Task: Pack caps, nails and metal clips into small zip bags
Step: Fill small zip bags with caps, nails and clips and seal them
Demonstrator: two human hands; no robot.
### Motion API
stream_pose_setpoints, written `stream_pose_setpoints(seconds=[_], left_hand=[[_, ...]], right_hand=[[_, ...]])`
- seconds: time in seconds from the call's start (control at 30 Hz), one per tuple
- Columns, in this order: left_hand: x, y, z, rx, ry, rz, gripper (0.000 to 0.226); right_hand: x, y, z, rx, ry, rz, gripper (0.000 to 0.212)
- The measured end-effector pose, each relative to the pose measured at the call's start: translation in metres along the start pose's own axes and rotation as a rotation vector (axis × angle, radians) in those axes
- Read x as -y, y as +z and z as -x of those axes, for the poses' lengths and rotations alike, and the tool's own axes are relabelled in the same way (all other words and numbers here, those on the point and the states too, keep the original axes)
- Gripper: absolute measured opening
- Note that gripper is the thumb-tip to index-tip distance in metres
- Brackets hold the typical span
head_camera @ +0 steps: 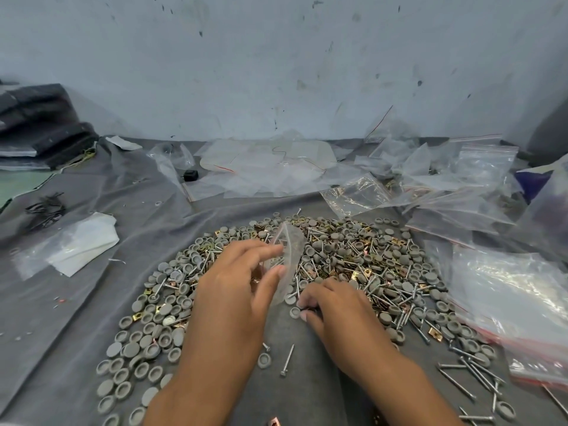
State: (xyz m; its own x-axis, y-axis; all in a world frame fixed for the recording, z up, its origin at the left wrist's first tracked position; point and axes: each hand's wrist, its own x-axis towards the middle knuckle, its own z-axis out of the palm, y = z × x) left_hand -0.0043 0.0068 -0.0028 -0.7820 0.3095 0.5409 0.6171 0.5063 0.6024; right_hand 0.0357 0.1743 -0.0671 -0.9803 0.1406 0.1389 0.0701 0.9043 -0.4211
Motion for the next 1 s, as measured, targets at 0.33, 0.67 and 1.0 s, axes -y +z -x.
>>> stream_pose_setpoints(seconds=[0.33, 0.67, 1.0], left_hand=[[-0.007, -0.004, 0.003, -0.013, -0.075, -0.018, 0.053], [-0.021, 0.012, 0.007, 0.045, -0.085, -0.080, 0.046], [-0.006, -0.007, 0.002, -0.007, -0.138, -0.196, 0.062]], right_hand=[[0.005, -0.035, -0.002, -0.383, -0.005, -0.509, 0.016], [0.031, -0.034, 0.005, -0.643, -0.428, -0.228, 0.014], [-0.002, -0.015, 0.000, 0.075, -0.041, -0.081, 0.026]])
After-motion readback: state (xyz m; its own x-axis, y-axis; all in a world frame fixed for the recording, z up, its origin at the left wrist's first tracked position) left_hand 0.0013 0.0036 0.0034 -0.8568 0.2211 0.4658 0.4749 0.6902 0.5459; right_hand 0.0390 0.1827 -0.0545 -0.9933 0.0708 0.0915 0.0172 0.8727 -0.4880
